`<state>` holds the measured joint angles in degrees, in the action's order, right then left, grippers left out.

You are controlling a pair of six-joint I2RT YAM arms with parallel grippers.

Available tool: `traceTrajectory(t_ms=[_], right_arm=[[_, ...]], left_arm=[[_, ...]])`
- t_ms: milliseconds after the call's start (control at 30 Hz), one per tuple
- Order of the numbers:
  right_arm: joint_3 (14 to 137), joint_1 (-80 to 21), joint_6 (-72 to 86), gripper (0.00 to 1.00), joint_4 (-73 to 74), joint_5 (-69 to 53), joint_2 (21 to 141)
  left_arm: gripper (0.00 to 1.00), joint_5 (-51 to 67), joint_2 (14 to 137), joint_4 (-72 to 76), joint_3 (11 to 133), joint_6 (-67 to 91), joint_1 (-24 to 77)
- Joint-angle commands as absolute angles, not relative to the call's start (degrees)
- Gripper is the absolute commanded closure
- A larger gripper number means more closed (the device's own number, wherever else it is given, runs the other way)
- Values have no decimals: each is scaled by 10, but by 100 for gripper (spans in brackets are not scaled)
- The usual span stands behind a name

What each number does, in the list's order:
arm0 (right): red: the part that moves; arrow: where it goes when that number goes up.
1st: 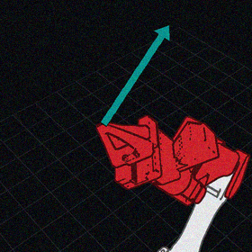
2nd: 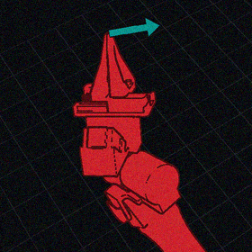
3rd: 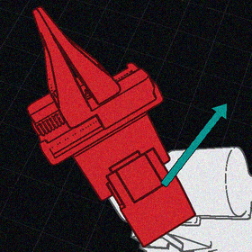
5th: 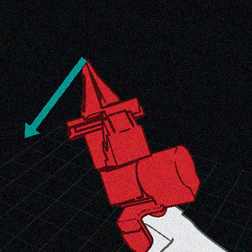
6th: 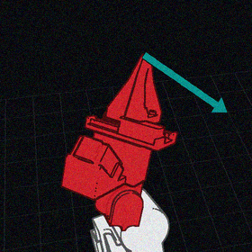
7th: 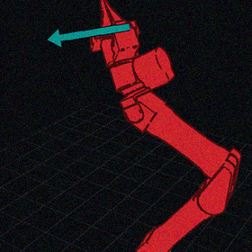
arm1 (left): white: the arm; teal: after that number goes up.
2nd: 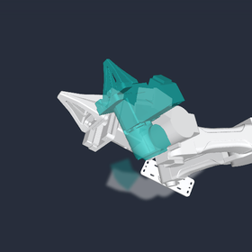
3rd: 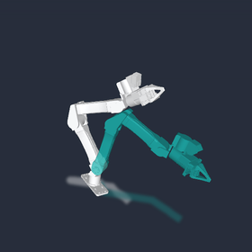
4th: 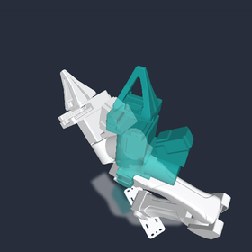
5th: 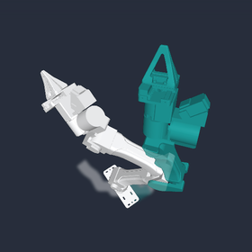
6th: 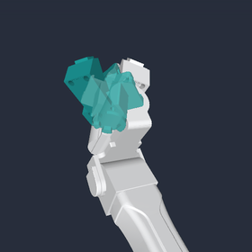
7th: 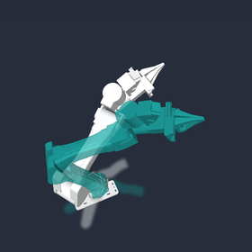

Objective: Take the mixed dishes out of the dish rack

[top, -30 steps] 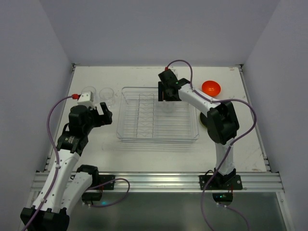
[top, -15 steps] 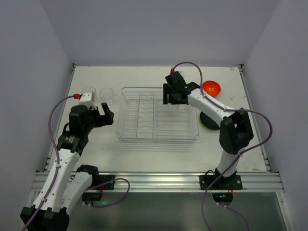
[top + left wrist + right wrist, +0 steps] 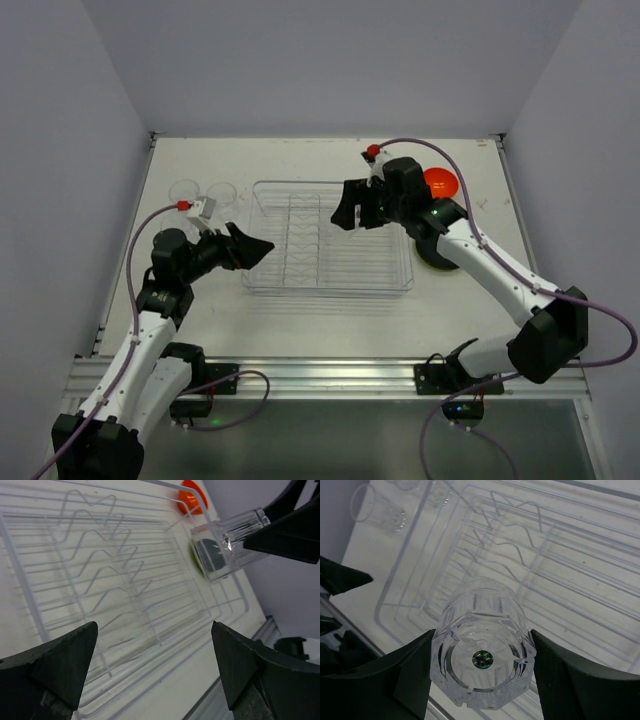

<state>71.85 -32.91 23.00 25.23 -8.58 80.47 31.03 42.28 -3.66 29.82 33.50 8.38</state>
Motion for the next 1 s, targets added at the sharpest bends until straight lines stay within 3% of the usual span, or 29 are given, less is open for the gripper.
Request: traceTrajectory(t_ms=[0, 167, 667, 767, 900, 967], right_arm=[[687, -329, 217, 100, 160, -212, 751], [621, -329, 228, 100, 68, -314, 697], [513, -330, 309, 100, -147, -404, 590], [510, -330, 323, 100, -166, -405, 591], [490, -330, 368, 100, -247, -423, 597], [488, -335, 385, 100, -264, -425, 603]], left_arm=[[0, 461, 425, 220, 251, 474, 88], [0, 490, 442, 421, 200, 590, 99], [5, 417, 468, 569, 190, 747, 206], [10, 393, 464, 581, 194, 768, 226], [29, 368, 464, 581, 201, 779, 246], [33, 366, 469, 581, 208, 784, 249]])
